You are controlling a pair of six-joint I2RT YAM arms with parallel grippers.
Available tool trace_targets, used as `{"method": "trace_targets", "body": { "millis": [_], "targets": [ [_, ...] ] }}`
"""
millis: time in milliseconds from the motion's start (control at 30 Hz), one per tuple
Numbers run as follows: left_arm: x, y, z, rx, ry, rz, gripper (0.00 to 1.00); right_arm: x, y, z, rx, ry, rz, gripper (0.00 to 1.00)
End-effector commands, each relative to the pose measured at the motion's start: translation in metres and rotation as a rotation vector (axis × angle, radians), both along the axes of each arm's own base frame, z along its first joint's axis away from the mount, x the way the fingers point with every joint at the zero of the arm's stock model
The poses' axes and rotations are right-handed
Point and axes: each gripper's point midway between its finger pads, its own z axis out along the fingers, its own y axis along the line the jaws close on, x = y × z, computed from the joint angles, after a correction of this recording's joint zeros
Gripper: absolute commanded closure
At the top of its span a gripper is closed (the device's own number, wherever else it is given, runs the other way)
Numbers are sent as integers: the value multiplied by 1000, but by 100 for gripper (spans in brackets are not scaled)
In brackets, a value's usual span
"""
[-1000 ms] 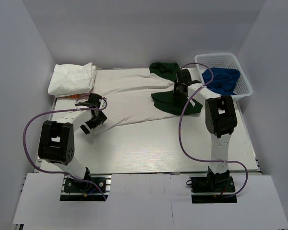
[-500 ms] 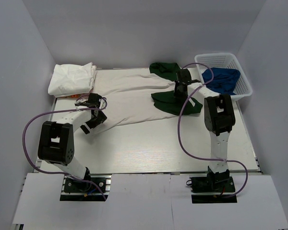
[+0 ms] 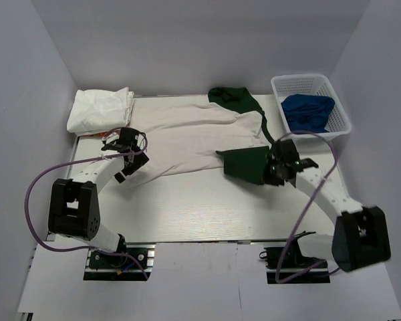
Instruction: Fold and stack the t-shirts
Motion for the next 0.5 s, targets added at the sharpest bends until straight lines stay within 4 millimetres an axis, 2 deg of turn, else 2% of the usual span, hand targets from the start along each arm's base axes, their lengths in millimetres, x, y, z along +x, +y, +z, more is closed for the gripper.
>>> {"method": "trace_targets", "body": {
  "millis": [0,33,67,100,167,200,267,300,367,467],
  "targets": [
    [5,-4,11,-19,-61,-20,0,-113,-10,-39,50,325,-60,100],
    [5,-4,14,-20,-70,-20,0,-125,-14,-38,50,345,-84,100],
    [2,-4,10,-18,-58,-20,0,-132,-17,-26,76,284,-98,100],
    [1,-3,7,-19,-60,-20,0,-157,-23,-31,74,360,-146,100],
    [1,-3,7,-19,-60,-20,0,-174,-25,-21,107,348,-174,100],
    [1,-2,8,-9,-61,-15,0,-182,-27,-18,107,363,-188,89],
    [1,-2,8,-9,-61,-15,0,-178,-30,-10,113,304,-205,64],
    [1,-2,8,-9,-61,-15,0,-172,-30,-6,127,264,-213,10],
    [5,-5,11,-9,-61,-24,0,-164,-35,-3,93,239,-224,10],
    [2,-5,13,-13,-60,-17,0,-146,-38,5,17,204,-141,10]
  ]
}}
